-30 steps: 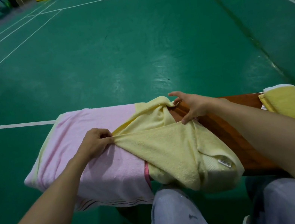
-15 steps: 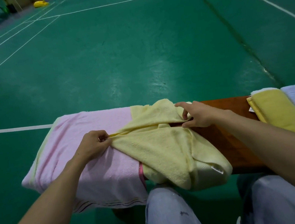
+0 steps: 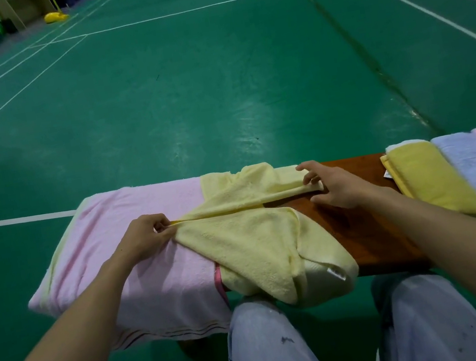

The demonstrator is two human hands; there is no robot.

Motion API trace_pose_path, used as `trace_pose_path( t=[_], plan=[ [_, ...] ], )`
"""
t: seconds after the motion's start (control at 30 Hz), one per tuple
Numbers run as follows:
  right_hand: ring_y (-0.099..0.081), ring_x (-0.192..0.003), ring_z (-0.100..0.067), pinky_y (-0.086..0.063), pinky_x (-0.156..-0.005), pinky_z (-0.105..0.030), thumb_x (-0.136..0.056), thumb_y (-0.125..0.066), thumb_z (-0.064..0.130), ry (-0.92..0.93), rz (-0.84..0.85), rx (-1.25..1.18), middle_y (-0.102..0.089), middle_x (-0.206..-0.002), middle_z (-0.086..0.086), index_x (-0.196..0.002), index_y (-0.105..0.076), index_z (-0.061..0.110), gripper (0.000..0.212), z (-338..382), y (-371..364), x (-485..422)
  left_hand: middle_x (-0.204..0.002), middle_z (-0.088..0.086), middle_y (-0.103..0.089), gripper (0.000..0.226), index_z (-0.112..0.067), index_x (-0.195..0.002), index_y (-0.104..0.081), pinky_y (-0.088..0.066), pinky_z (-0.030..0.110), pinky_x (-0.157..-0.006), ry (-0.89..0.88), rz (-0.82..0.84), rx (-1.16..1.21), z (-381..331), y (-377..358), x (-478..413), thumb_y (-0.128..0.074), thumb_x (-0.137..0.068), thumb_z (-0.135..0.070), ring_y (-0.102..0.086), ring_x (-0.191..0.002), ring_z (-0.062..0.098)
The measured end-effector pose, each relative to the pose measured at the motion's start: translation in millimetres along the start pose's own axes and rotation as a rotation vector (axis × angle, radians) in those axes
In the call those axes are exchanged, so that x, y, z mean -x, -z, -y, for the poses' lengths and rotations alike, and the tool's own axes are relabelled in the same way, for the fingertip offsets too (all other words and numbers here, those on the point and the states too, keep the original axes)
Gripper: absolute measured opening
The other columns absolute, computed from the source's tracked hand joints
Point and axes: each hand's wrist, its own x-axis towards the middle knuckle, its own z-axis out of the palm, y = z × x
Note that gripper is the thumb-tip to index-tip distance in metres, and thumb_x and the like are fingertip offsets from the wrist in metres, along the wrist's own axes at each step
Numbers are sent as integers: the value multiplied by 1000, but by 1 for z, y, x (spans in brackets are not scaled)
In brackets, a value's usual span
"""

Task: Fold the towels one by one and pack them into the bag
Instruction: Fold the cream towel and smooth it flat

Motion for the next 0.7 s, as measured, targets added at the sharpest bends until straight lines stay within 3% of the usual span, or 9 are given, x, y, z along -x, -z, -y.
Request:
trace_pose_path(
  t=[0.1, 0.23, 0.47, 0.7],
  plan=[
    [-49, -116, -21, -42, -99, -37, -86, -72, 13, -31, -80, 1, -61, -127, 2, -143, -34, 26, 70, -6, -3, 2, -82, 0, -63, 12, -16, -87, -67, -38, 21, -58, 12, 14, -15, 0, 0, -2, -65, -91, -28, -53, -73, 13],
    [-60, -111, -21, -46, -97, -35, -83, -76, 11, -36, -83, -46, -66, -121, 1, -140, -37, 24, 70, -11, -4, 4, -81, 1, -63, 12, -16, -85, -67, -39, 21, -58, 17, 14, -24, -1, -1, -4, -65, -91, -27, -54, -73, 15],
    [-63, -92, -15, -49, -87, -27, -81, -77, 8, -27, -168, -102, -70, -107, 2, -139, -41, 23, 70, -10, -9, 3, -84, 4, -65, 13, -15, -87, -67, -39, 23, -58, 30, 26, -35, -4, -2, -6, -63, -91, -26, -55, -75, 19],
    [-64, -83, -10, -53, -84, -27, -85, -72, 5, -2, -202, -90, -71, -103, 2, -136, -46, 21, 59, -10, -14, 6, -86, 4, -65, 15, -14, -88, -68, -41, 24, -59, 45, 20, -27, -3, -3, -6, -63, -91, -28, -57, -78, 21]
  ],
)
